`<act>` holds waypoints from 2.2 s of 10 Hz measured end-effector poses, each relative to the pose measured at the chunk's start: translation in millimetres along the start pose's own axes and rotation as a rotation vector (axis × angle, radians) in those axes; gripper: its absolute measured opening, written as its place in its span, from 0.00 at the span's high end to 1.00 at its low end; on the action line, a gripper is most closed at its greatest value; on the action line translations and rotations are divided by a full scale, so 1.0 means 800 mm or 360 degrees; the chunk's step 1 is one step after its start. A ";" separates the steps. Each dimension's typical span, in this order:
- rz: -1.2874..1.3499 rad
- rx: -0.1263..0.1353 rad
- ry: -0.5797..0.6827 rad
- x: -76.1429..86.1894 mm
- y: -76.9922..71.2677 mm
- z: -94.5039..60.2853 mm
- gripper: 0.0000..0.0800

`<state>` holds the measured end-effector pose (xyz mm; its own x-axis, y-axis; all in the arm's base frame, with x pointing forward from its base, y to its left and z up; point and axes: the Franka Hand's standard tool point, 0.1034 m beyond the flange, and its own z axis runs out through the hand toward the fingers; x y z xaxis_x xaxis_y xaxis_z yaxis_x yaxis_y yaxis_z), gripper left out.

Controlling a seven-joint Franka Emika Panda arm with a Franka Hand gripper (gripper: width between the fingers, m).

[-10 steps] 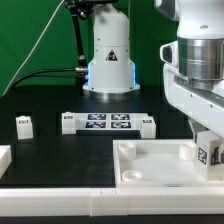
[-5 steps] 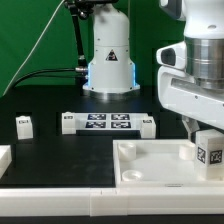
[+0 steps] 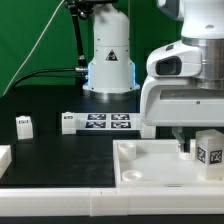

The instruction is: Assemble one leg

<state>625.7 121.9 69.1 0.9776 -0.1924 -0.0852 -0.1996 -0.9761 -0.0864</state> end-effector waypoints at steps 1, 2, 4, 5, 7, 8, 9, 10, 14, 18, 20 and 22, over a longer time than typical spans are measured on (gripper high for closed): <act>-0.0245 -0.0005 -0.0001 0.000 0.002 0.000 0.19; -0.0410 -0.0009 0.0004 0.002 0.004 0.000 0.19; -0.0550 -0.0013 0.0006 0.002 0.006 -0.001 0.19; -0.0550 -0.0013 0.0006 0.002 0.006 0.000 0.35; -0.0550 -0.0013 0.0006 0.002 0.006 0.000 0.52; -0.0549 -0.0013 0.0006 0.002 0.006 0.000 0.64; -0.0470 -0.0012 0.0006 0.002 0.006 0.000 0.64; -0.0456 -0.0012 0.0006 0.002 0.006 -0.001 0.64; 0.0640 -0.0002 0.0028 0.003 0.005 -0.002 0.64; 0.1493 0.0003 0.0040 0.002 0.007 0.001 0.64; 0.1734 0.0031 0.0014 0.003 0.009 0.000 0.64; 0.1866 0.0033 0.0013 0.004 0.009 0.001 0.63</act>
Offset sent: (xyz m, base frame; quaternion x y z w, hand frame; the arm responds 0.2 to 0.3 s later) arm 0.0000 0.0000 0.0000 0.0000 0.0000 -0.0899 0.9960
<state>626.9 114.3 67.7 0.1947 -0.9738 -0.1172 -0.9797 -0.1989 0.0249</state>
